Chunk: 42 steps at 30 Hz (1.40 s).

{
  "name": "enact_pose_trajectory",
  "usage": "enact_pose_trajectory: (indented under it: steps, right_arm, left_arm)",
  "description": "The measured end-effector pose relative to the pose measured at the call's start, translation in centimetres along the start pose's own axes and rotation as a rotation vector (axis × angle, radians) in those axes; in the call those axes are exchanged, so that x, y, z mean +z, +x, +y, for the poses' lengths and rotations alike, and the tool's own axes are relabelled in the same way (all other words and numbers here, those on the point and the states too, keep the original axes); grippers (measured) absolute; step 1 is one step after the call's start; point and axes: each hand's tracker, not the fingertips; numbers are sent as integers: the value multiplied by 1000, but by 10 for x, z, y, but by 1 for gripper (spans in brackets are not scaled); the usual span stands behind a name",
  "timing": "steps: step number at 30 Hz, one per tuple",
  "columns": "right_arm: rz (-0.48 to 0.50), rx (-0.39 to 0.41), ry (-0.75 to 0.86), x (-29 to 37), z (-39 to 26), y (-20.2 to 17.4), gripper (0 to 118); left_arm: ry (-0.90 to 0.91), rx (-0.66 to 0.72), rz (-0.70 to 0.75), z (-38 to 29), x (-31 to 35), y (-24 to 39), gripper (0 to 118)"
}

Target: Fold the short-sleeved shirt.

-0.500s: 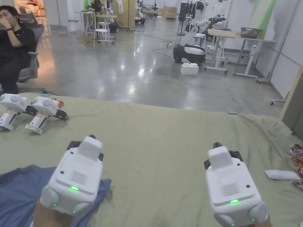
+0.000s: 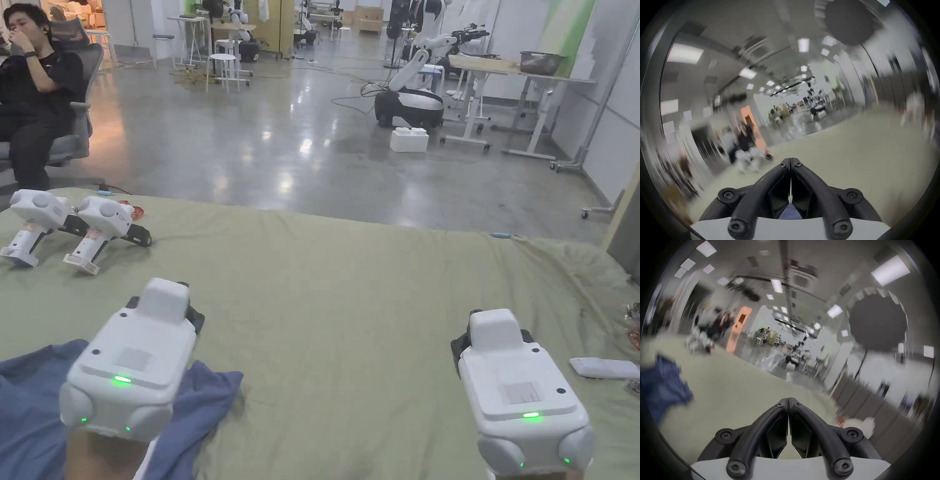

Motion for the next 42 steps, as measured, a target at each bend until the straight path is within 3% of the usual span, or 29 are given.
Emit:
enact_pose_trajectory:
  steps: [2,3,8,14,17,21,27,29,30,31,32,34,37,42]
  right_arm:
    - [27,-162,-15,-10,-13,3,0]
    - [22,-199,-16,-11,-16,2,0]
    - [6,-334,0,-6,-23,-8,0]
    - [27,-296,-12,-3,-15,-14,0]
    - [40,-265,-19,-6,-15,-15,0]
    - [66,-202,-45,-9,-22,-24,0]
    - [112,-187,-111,-15,-37,-40,0]
    - [119,-177,-129,-16,-42,-45,0]
    - [123,-174,-138,-17,-45,-47,0]
    - [127,-170,-147,-17,-47,-50,0]
    - [131,-168,-156,-18,-49,-51,0]
    - [135,-160,-167,-18,-50,-54,0]
    - [136,-146,-174,-16,-52,-57,0]
    - [132,-122,-189,-15,-56,-59,0]
  left_arm:
    - [-7,233,-41,-7,-5,-15,1]
    - [14,295,-49,-10,-5,-18,1]
    - [40,352,-66,-14,3,-14,1]
    - [-30,233,-76,-11,10,-29,1]
    - [-163,185,-75,-20,12,-54,1]
    - [-354,225,-69,-47,10,-110,0]
    - [-658,164,7,-109,-3,-169,3]
    - [-716,191,27,-123,1,-173,17]
    - [-738,222,17,-131,-2,-177,30]
    - [-774,232,3,-140,-6,-180,58]
    - [-797,230,1,-146,-9,-181,78]
    - [-860,192,24,-161,-18,-180,102]
    - [-904,140,46,-190,-39,-188,101]
    - [-901,102,29,-200,-41,-178,73]
